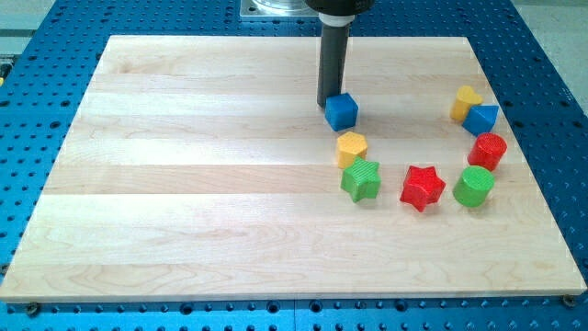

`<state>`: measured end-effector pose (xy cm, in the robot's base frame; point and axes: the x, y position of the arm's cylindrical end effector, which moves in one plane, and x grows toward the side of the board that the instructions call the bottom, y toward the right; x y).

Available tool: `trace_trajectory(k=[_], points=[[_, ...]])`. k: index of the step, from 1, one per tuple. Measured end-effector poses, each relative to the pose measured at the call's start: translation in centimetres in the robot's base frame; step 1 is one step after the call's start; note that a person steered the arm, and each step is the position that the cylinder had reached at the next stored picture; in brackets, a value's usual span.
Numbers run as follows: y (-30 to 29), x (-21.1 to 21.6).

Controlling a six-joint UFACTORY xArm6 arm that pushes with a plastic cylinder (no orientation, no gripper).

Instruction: Move the green star close to the yellow hexagon

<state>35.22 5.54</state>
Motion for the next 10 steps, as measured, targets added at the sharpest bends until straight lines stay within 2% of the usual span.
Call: trace_trajectory(k=[1,2,3,5,9,10], points=[[0.1,0.5],[-3.1,-2.8],[-4.0,-3.3],[-1.4,-4.0],[-1.2,-4.0],[-7.0,-3.3]])
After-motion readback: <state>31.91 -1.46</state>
